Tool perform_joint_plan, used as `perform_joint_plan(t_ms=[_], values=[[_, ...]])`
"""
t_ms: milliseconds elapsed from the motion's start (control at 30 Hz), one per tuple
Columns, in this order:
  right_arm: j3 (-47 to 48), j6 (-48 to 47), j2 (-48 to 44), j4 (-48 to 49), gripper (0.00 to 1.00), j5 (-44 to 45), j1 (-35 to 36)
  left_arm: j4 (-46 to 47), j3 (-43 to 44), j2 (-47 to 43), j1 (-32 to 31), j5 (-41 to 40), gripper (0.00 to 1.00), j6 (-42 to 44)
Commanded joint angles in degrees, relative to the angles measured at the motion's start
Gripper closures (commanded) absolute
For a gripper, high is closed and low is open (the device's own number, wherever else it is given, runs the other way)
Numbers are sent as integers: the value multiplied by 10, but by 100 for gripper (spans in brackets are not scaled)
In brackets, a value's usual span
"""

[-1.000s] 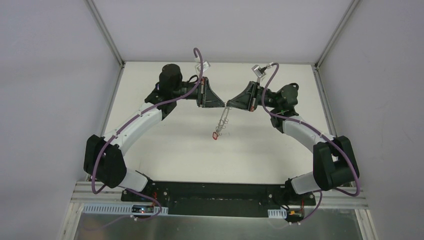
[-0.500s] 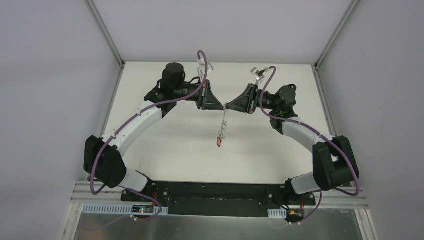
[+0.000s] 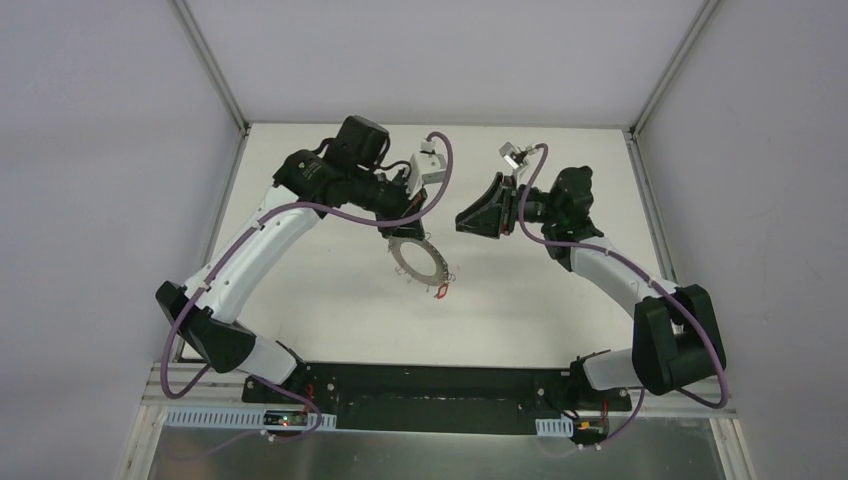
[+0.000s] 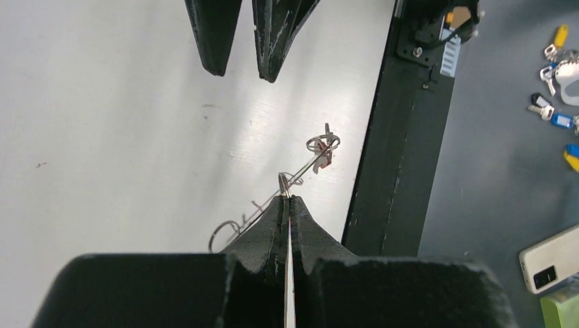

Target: Put the keys on the keyring

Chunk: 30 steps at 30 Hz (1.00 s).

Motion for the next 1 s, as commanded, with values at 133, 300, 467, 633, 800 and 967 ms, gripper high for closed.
perform_joint_plan(t_ms=[133,300,467,633,800,967], values=[[20,-2,-30,42,57,-53,25,-73,50,21,-28,-29,100,12],[12,-4,-38,49,57,-63,49,-45,50,26,-28,23,100,-32],[9,-10,-37,51,59,-60,65,-23,50,35,-28,51,100,-64],[10,-11,-34,51,64,-55,73,-10,49,45,-29,69,100,-84],[6,-13,-37,50,73,-57,76,1,49,50,-29,77,100,-97],[6,-33,-39,23,81,-60,79,5,49,51,-29,77,100,-100]])
